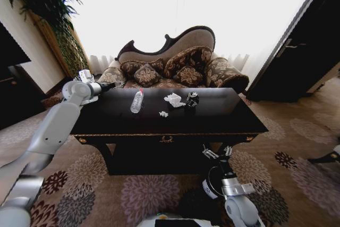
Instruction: Move to the front of the table and place the trash on the table into the trash bin.
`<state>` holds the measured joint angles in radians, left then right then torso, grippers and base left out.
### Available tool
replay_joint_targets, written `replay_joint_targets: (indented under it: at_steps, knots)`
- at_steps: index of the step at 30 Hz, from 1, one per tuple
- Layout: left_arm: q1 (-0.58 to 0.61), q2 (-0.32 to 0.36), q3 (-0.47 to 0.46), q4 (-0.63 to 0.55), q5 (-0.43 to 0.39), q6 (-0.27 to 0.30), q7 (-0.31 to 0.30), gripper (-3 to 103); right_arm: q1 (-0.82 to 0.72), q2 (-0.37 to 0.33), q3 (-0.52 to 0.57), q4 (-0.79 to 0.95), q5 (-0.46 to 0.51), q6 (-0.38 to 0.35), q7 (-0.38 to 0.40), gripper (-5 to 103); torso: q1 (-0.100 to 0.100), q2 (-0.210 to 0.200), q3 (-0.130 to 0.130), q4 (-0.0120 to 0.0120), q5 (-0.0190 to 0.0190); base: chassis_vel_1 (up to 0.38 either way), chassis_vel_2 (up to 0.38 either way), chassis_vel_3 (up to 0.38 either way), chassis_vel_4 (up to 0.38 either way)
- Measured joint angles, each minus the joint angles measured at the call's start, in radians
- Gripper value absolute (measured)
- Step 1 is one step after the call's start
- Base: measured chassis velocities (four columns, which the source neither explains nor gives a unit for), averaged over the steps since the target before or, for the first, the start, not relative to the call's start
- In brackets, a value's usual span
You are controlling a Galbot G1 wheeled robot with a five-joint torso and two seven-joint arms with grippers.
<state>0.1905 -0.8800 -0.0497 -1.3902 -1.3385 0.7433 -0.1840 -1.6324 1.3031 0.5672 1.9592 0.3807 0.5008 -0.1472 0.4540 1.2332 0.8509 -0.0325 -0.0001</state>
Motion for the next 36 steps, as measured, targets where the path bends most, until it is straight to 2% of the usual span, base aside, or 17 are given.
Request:
replay_joint_targets:
  at_steps: [6,10,11,15,20,36]
  knots:
    - [-0.007,-0.059,0.042,-0.004,0.003,0.000,-0.036,100,0.012,0.002,-0.003,-0.007,0.000,0.000,0.000,100,0.000,0.000,0.000,-0.0002,0.0000,0.000,0.000,0.000,0.000]
    - [0.008,-0.082,0.062,-0.006,0.036,-0.002,-0.066,100,0.021,0.000,0.003,-0.005,-0.002,-0.009,0.032,100,0.000,0.000,0.000,0.0000,0.0000,0.000,0.000,0.000,0.000]
    - [0.029,-0.094,0.064,-0.018,0.046,-0.003,-0.089,100,0.026,-0.008,0.012,-0.003,0.004,-0.017,0.043,100,0.000,0.000,0.000,0.0001,-0.0002,0.000,0.000,0.000,0.000]
    - [0.053,-0.113,0.069,-0.024,0.066,-0.004,-0.106,100,0.038,-0.024,0.027,-0.002,0.029,-0.023,0.044,100,0.000,0.000,0.000,0.0001,-0.0001,0.000,0.000,0.000,0.000]
    - [0.057,-0.139,0.085,-0.004,0.104,-0.005,-0.083,100,0.050,-0.036,0.033,0.017,0.072,-0.023,0.026,100,0.000,0.000,0.000,0.0001,-0.0001,0.000,0.000,0.000,0.000]
    - [0.065,-0.181,0.105,0.033,0.183,-0.007,-0.039,100,0.041,-0.025,0.038,0.025,0.071,-0.010,0.005,100,0.000,0.000,0.000,0.0001,-0.0002,0.000,0.000,0.000,0.000]
